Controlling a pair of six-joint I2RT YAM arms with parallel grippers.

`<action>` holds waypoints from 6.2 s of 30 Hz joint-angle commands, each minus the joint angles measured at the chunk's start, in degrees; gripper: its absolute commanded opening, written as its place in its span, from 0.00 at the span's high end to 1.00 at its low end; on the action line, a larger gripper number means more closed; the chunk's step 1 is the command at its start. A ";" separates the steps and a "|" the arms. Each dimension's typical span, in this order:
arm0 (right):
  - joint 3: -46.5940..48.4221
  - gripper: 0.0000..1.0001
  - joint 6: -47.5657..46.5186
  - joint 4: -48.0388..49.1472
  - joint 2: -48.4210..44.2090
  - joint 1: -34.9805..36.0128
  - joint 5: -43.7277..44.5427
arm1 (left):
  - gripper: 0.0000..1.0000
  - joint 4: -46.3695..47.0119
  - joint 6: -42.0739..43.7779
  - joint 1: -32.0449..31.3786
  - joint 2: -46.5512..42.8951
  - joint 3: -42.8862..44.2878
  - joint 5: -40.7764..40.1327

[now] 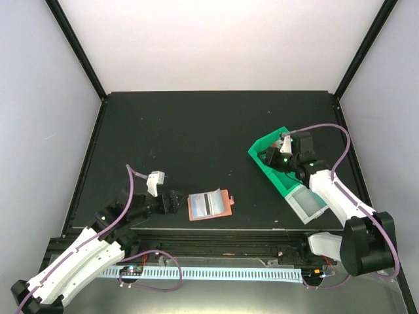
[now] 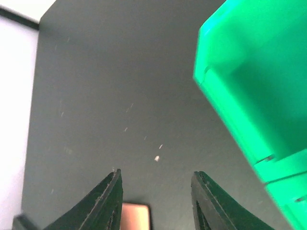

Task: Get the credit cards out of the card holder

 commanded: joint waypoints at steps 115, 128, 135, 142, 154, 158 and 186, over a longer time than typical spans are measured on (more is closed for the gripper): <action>-11.03 0.99 17.70 31.58 26.66 43.90 5.42 | 0.01 35.28 -20.26 -0.19 4.11 -18.73 10.18; -11.41 0.99 18.10 32.21 26.71 43.92 5.25 | 0.01 41.36 -21.13 -0.35 10.00 -19.39 10.27; -11.50 0.99 18.29 32.37 26.67 43.93 5.26 | 0.01 44.79 -21.27 -0.32 14.07 -19.42 10.64; -11.58 0.99 18.48 32.56 26.59 43.93 5.20 | 0.01 48.93 -21.70 -0.34 18.51 -19.51 11.64; -11.67 0.99 18.65 32.82 26.66 43.92 5.16 | 0.01 52.65 -21.51 -0.43 24.14 -18.26 12.65; -11.67 0.99 18.72 32.91 26.67 43.94 5.05 | 0.01 54.05 -21.53 -0.37 25.86 -17.83 12.92; -10.85 0.82 14.33 23.66 17.90 43.89 9.96 | 0.01 60.88 -22.85 -1.87 34.26 -14.48 16.44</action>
